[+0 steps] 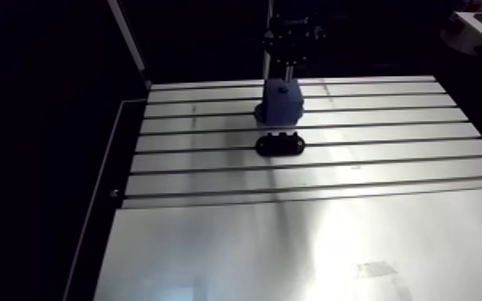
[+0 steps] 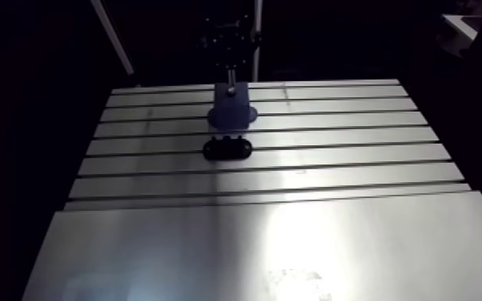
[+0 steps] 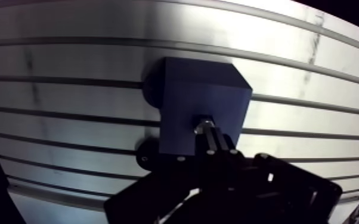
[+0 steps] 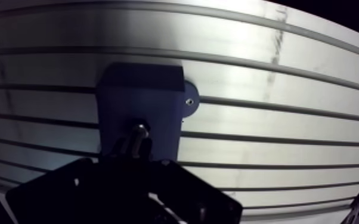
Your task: Pick up the M10 bolt and insert it into the hex recess until seated.
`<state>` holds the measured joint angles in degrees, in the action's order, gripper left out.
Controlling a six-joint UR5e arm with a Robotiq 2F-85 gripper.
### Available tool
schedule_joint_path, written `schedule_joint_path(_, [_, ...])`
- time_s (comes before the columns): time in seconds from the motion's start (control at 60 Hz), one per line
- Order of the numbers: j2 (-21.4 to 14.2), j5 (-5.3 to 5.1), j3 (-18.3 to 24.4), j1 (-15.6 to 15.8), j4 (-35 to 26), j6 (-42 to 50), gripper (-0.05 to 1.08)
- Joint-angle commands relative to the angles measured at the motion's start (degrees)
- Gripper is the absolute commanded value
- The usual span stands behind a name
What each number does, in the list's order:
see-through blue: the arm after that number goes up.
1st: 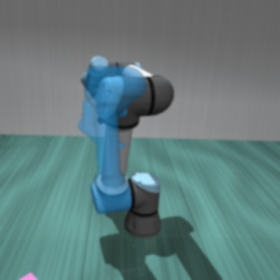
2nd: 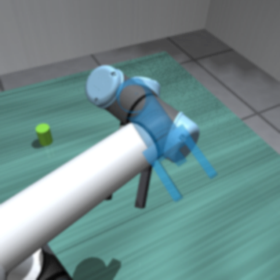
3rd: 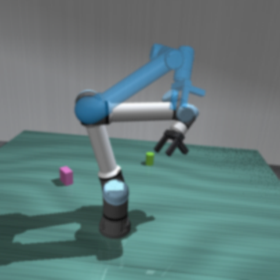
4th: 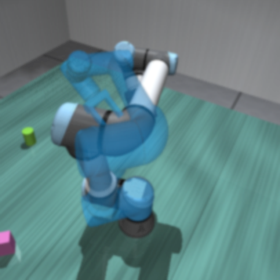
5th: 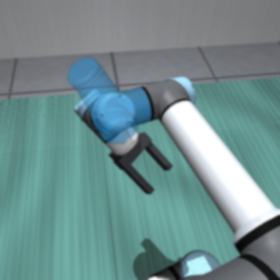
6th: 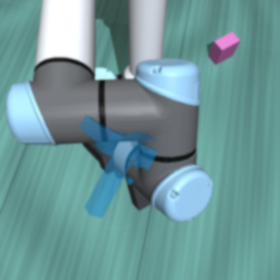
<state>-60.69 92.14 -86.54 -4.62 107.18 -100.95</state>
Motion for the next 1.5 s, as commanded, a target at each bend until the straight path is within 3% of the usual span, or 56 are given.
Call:
schedule_joint_path(0.017, [0.01, -0.17, -0.07, 0.05, 0.1, -0.08, 1.03])
schedule_joint_path(1.5, [0.19, 0.1, -1.04, 0.14, 0.27, -1.22, 1.03])
